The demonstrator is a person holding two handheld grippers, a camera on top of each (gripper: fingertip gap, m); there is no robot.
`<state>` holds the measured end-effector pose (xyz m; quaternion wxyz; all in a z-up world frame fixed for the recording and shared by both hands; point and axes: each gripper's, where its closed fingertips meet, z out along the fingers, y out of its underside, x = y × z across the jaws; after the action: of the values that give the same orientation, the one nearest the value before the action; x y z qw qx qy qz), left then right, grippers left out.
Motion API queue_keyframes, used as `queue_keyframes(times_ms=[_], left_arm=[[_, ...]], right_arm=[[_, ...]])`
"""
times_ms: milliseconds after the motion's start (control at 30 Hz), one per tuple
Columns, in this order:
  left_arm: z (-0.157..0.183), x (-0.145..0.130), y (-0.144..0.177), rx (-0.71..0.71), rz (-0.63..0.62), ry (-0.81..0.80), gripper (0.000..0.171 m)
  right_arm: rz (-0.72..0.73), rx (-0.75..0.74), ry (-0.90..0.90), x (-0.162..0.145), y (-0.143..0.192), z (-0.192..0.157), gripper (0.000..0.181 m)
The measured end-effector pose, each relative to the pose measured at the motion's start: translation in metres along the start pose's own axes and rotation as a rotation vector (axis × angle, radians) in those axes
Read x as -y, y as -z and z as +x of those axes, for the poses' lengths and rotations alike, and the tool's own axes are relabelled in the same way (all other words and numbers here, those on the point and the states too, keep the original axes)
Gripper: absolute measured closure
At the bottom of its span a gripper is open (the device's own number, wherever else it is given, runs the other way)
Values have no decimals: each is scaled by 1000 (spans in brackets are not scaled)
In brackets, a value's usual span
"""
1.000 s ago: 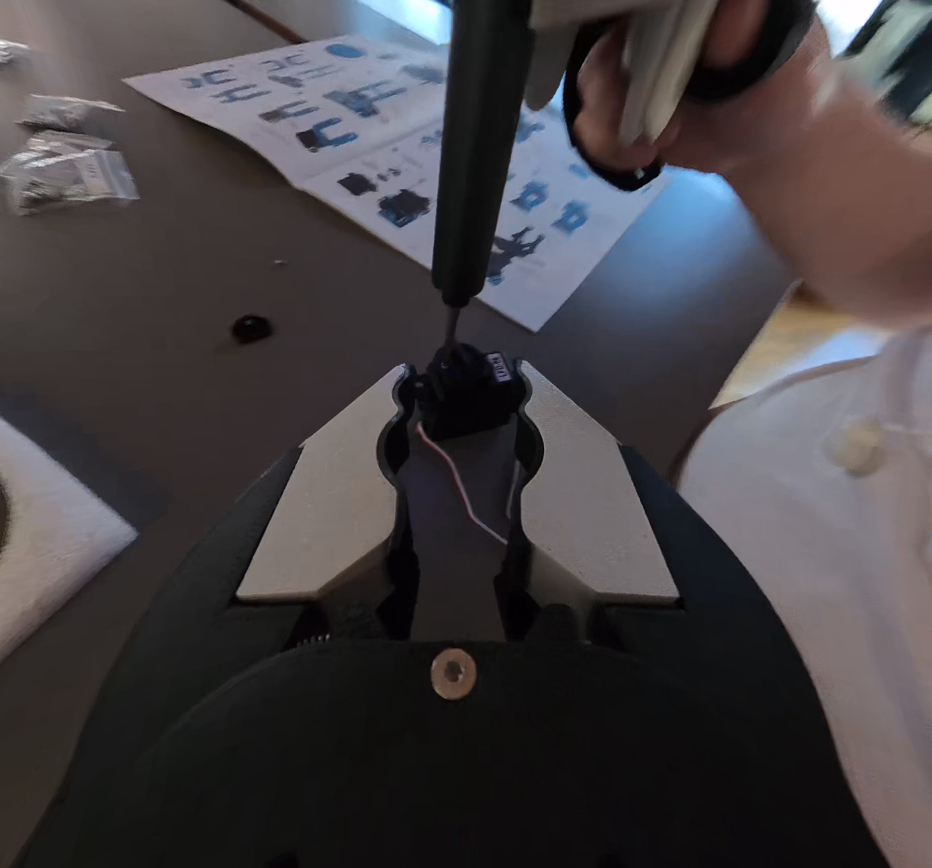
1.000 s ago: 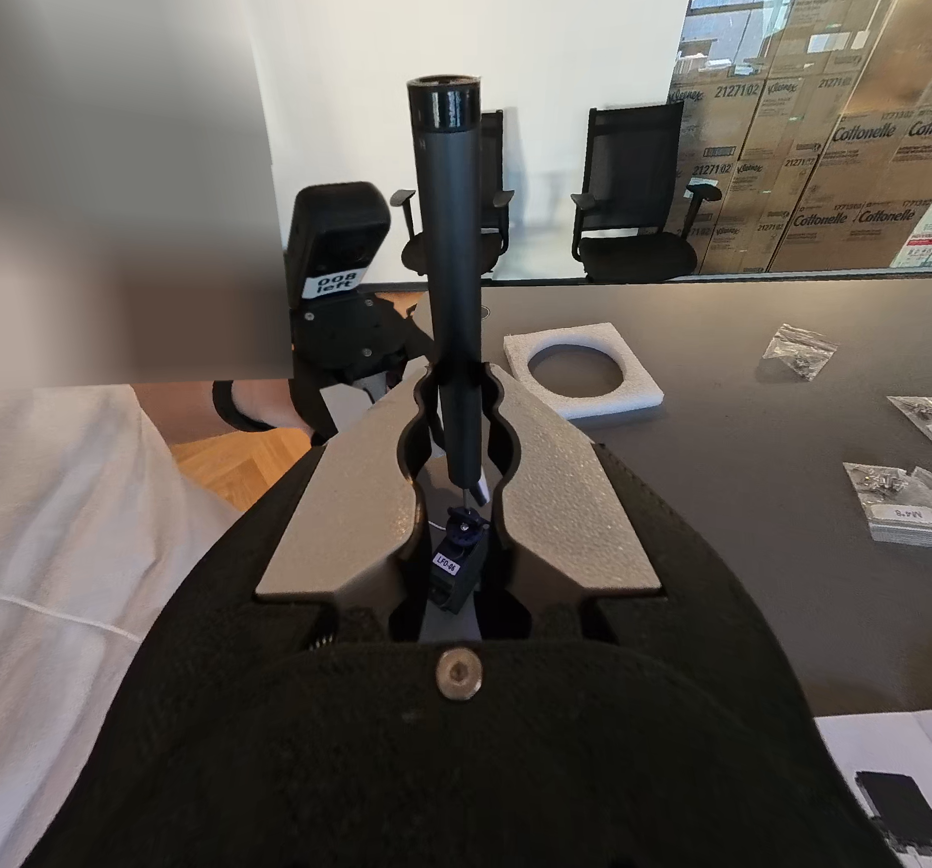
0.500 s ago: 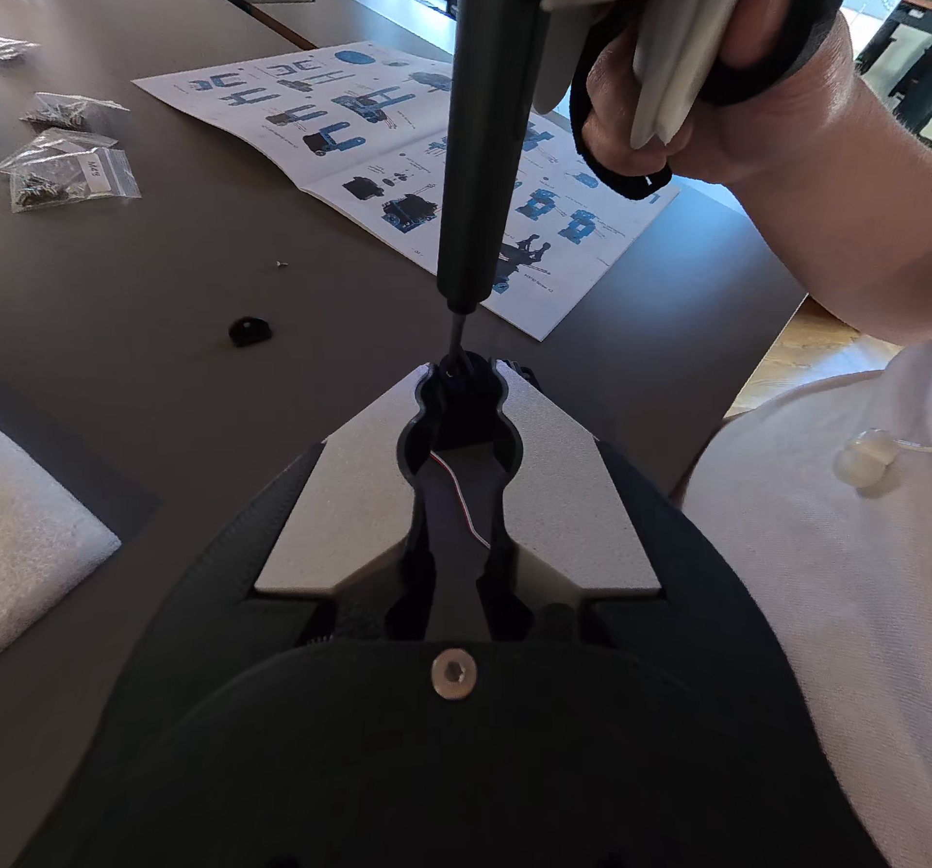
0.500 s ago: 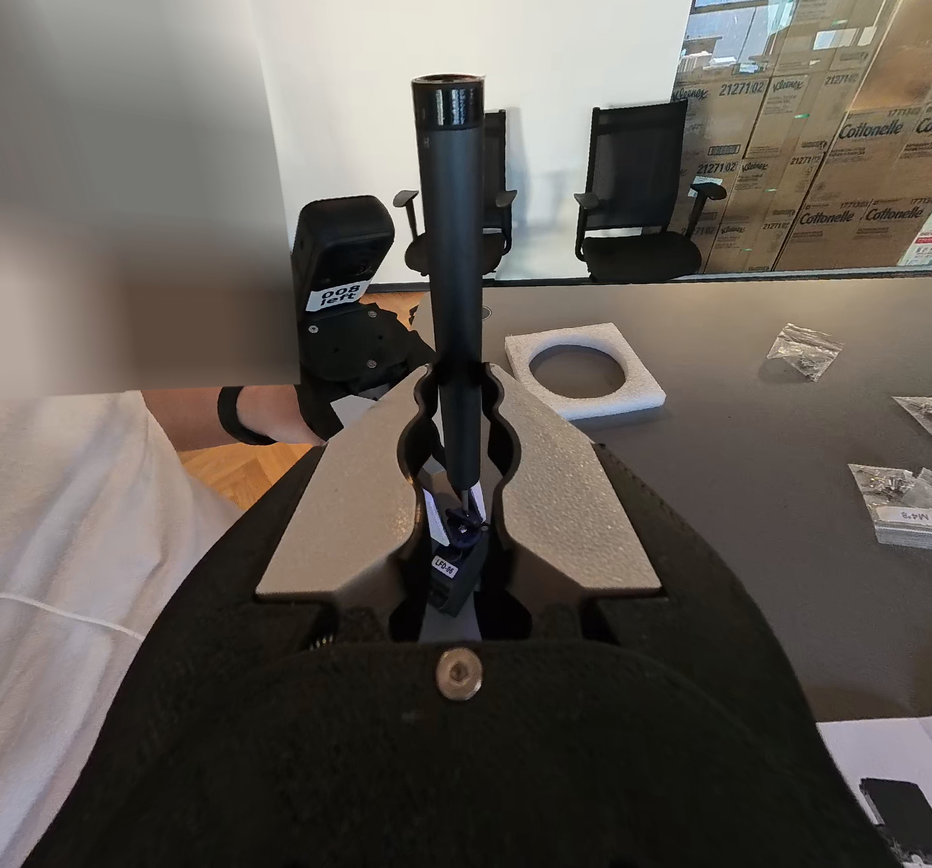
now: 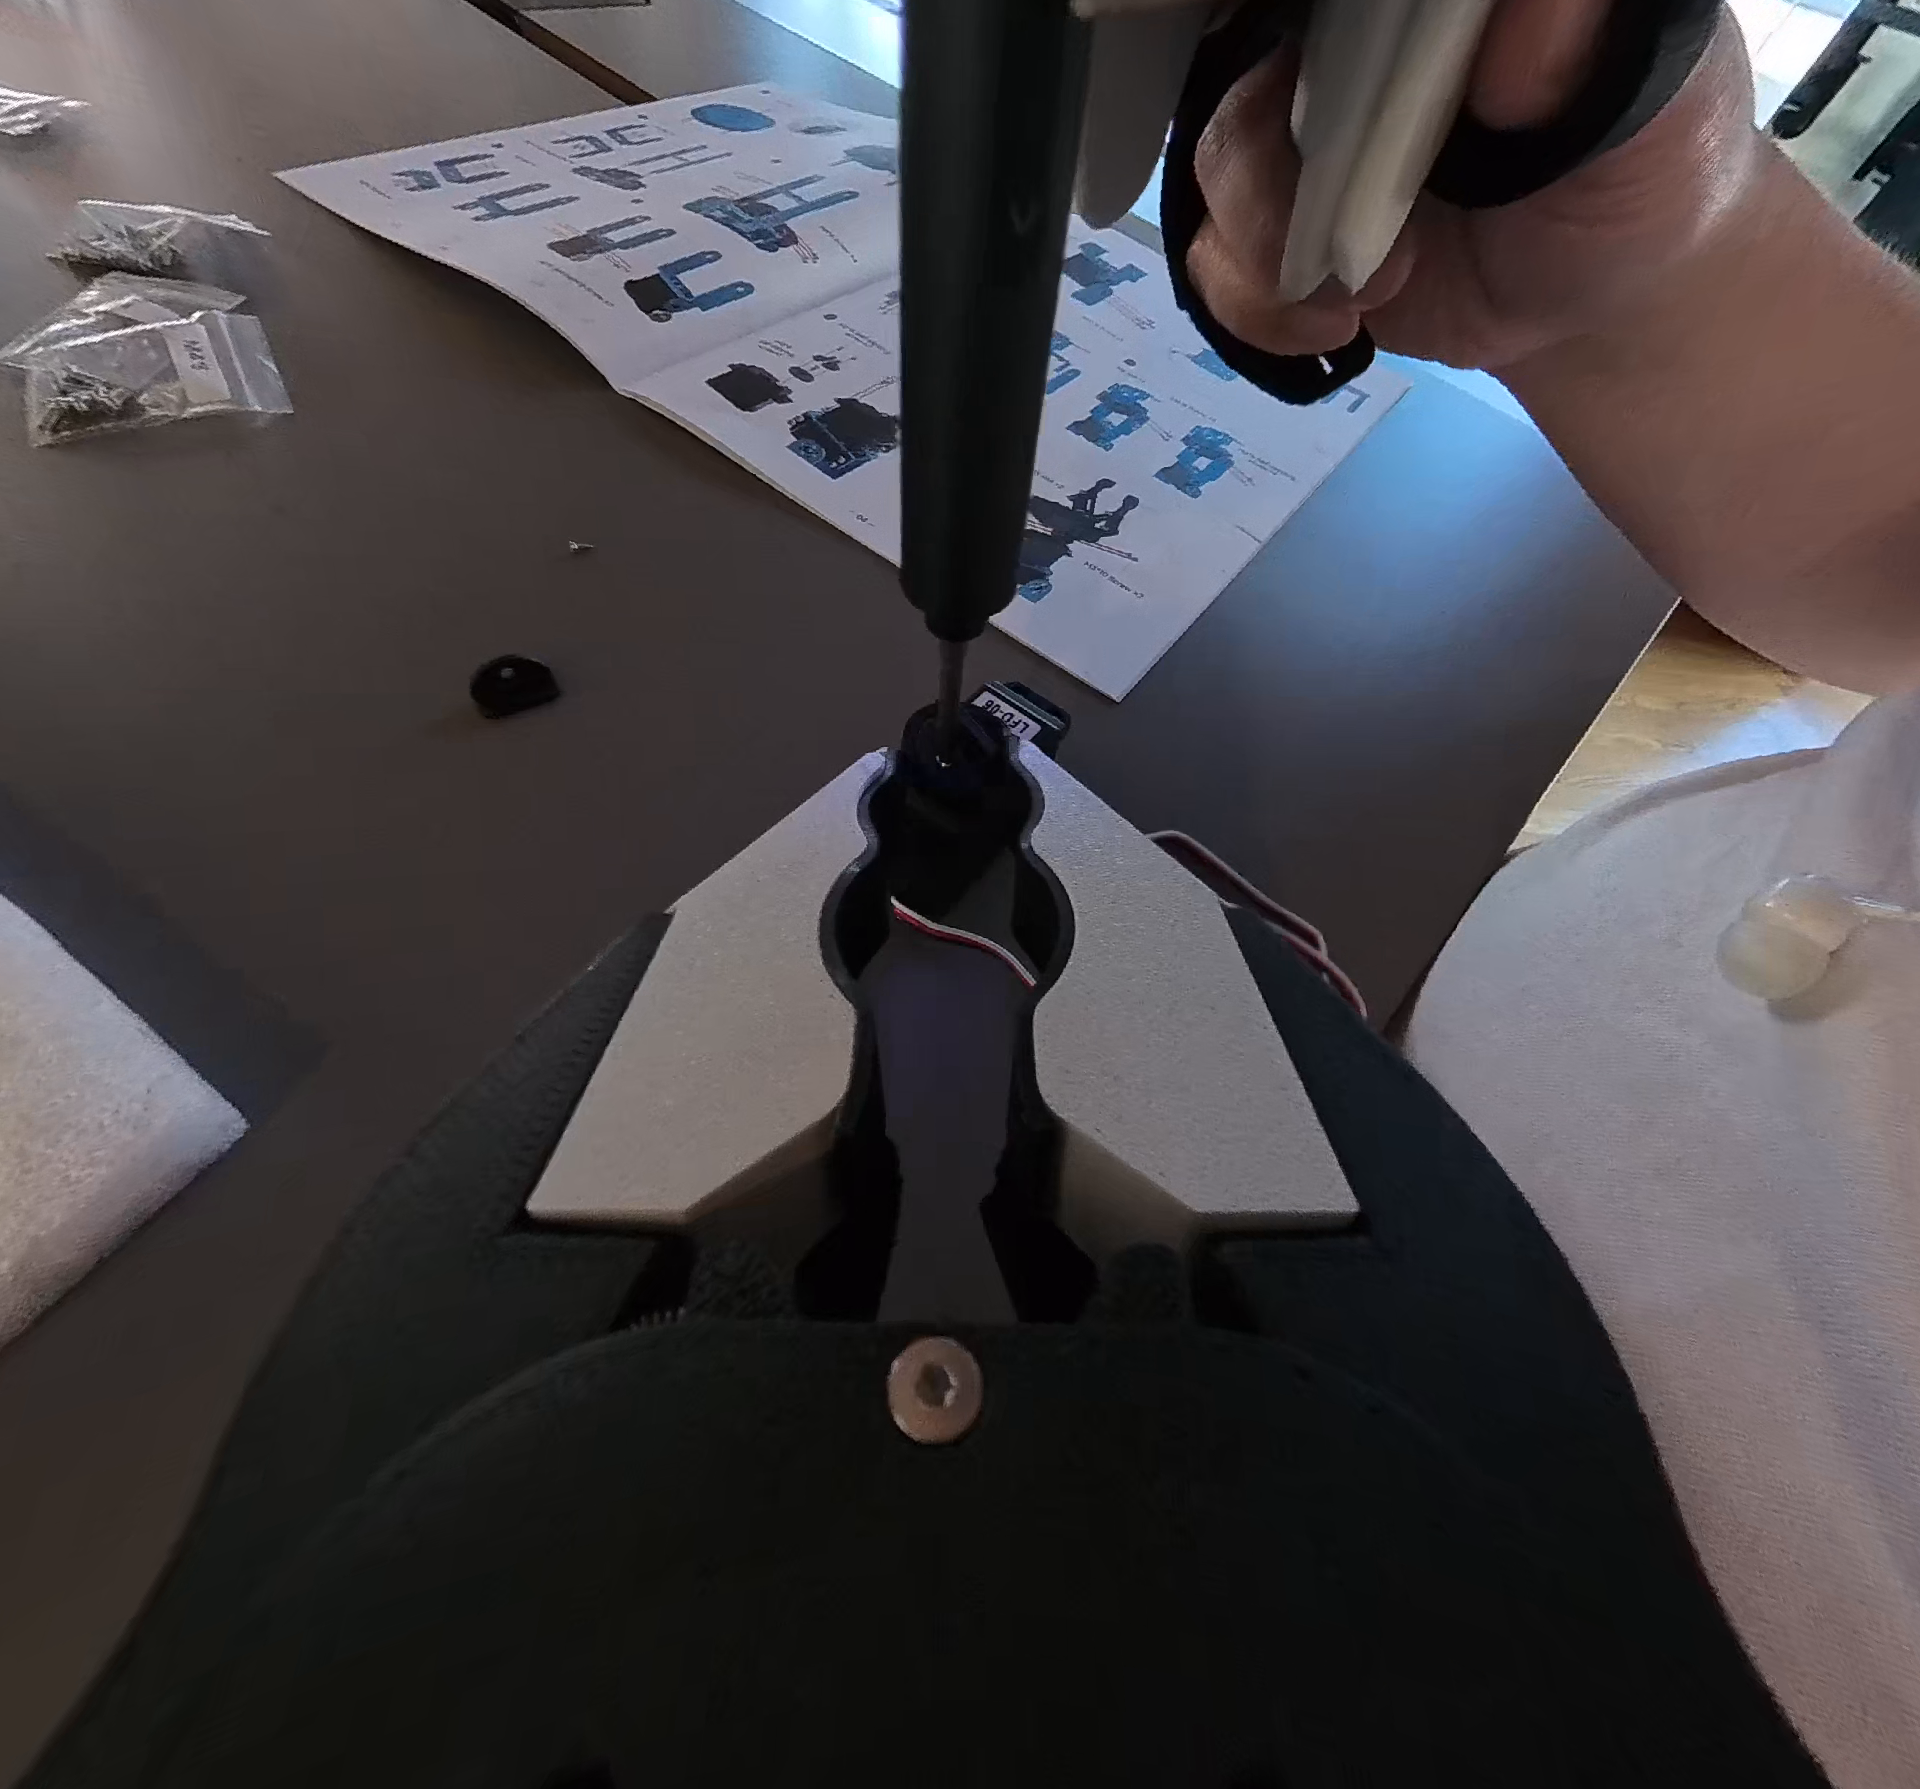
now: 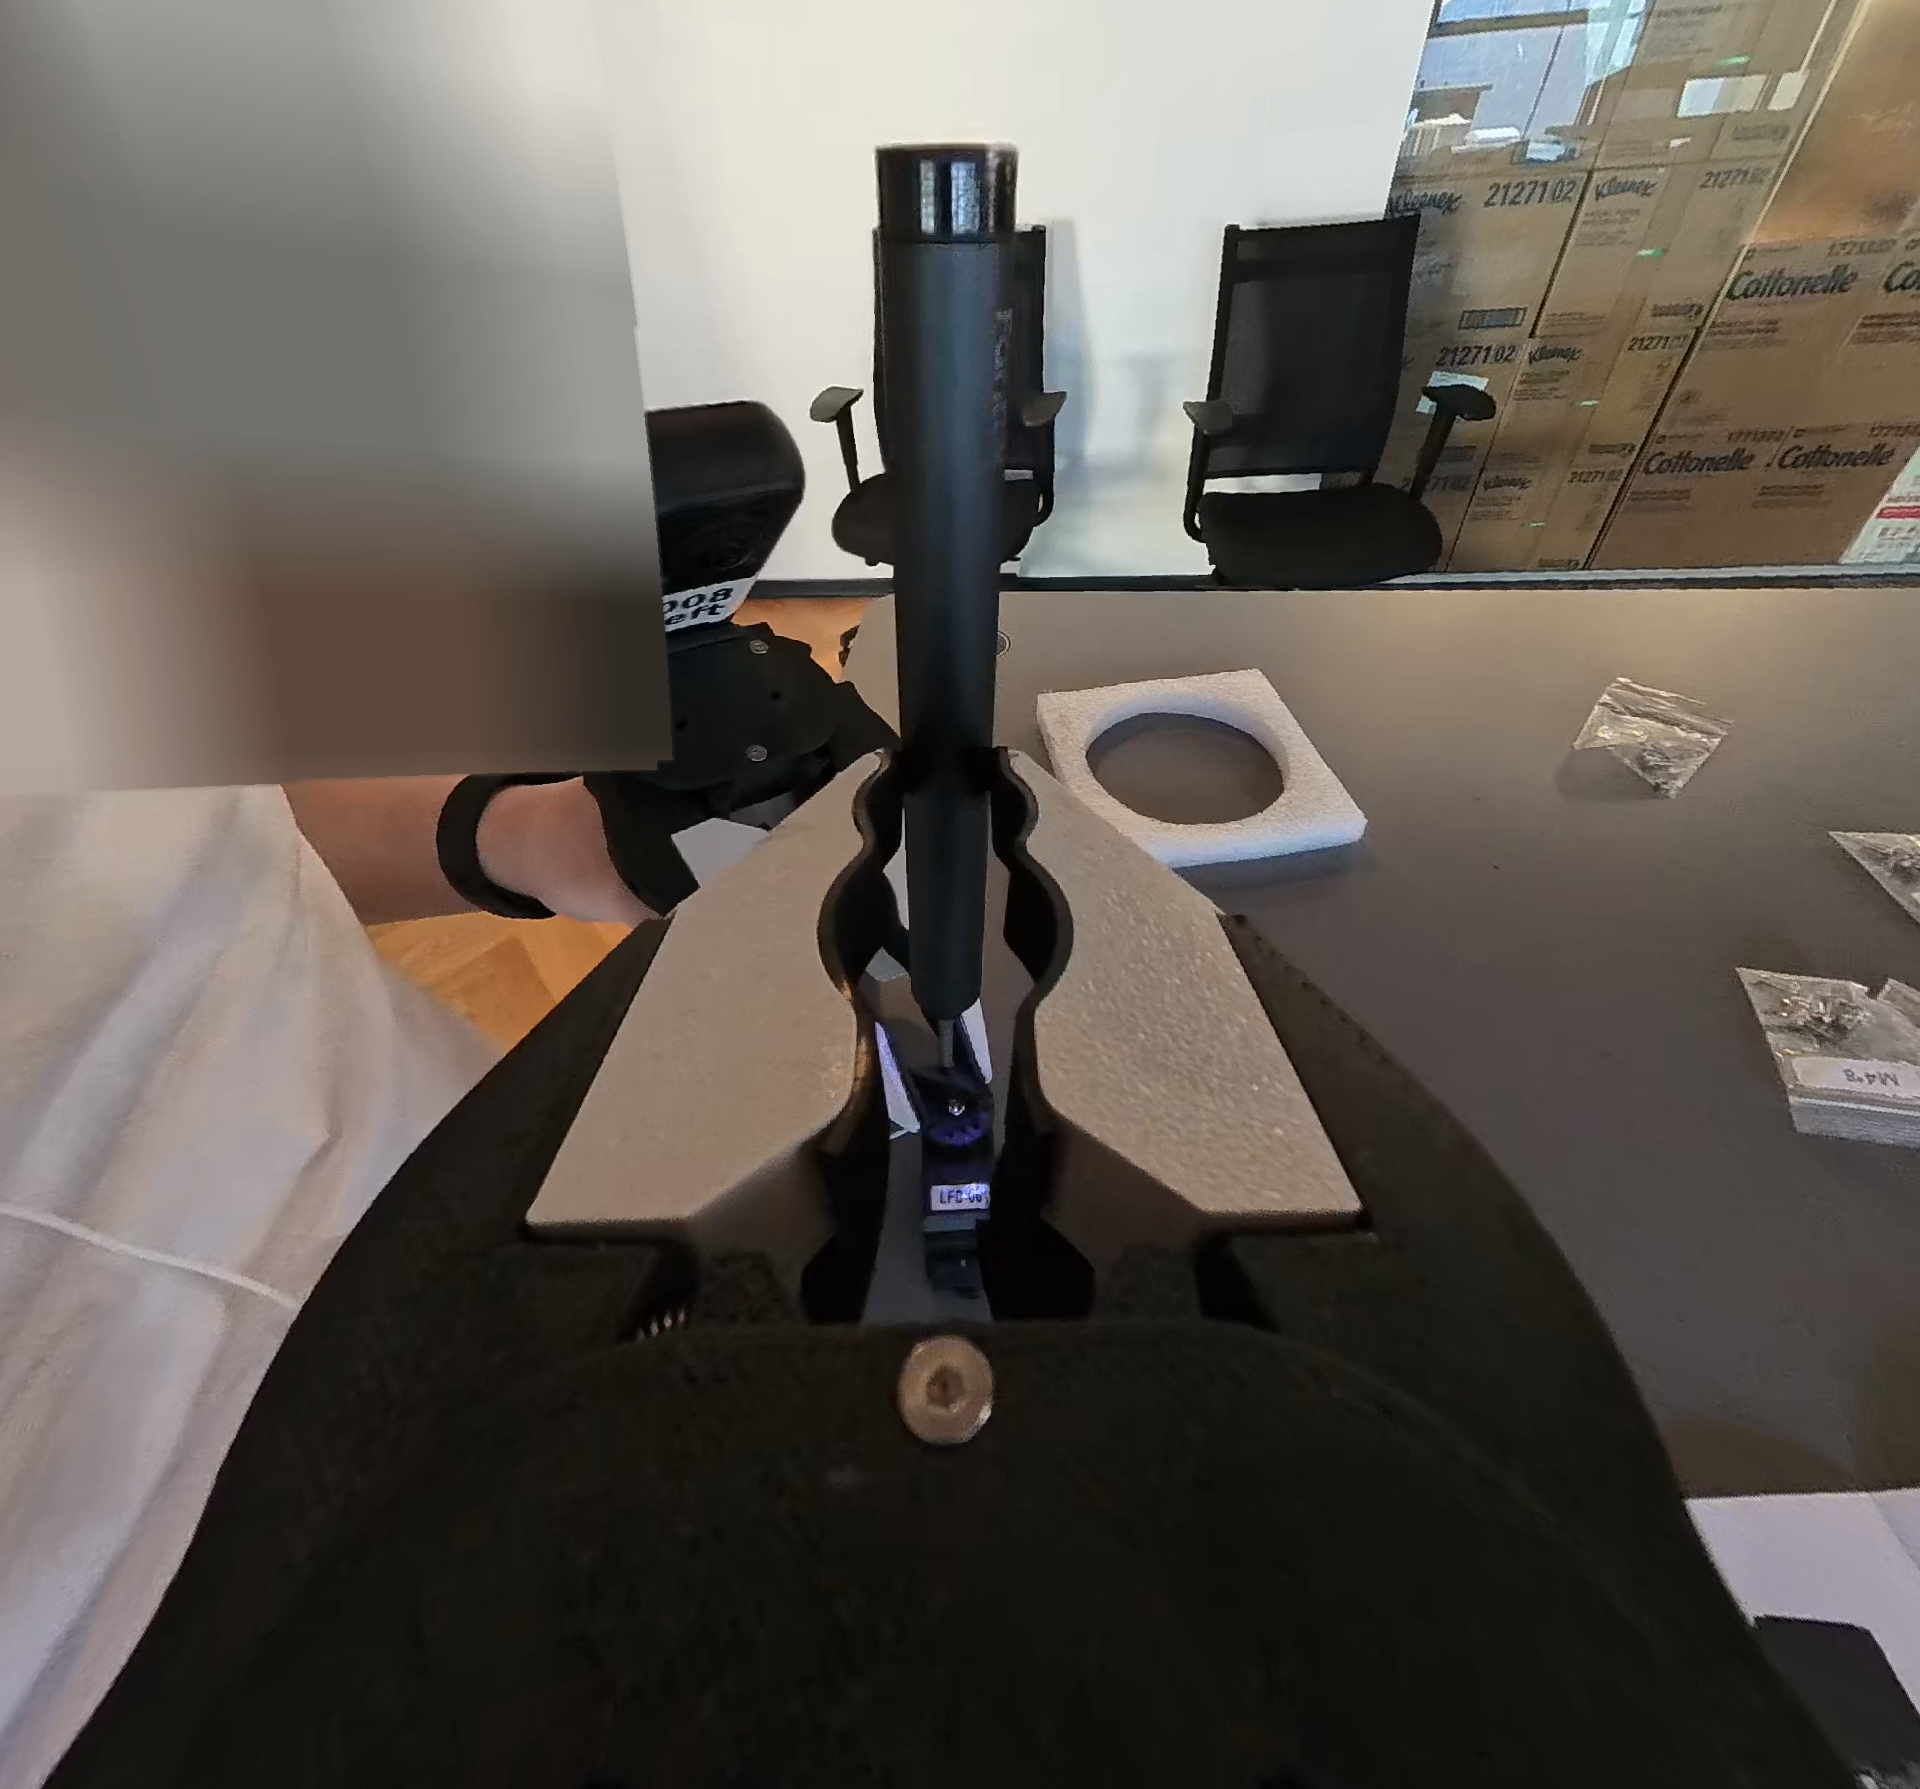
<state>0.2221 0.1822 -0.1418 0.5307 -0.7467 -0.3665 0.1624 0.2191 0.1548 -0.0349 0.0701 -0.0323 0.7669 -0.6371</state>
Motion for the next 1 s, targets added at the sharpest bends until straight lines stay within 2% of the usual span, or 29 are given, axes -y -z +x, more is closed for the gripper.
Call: queue_keyframes(times_ms=[700,1000], left_arm=[[0,0,0,2,-2,-2,154],[0,1,0,0,-4,-3,154]], right_arm=[[23,-19,5,0,5,2,167],[19,27,-13,-1,4,0,166]])
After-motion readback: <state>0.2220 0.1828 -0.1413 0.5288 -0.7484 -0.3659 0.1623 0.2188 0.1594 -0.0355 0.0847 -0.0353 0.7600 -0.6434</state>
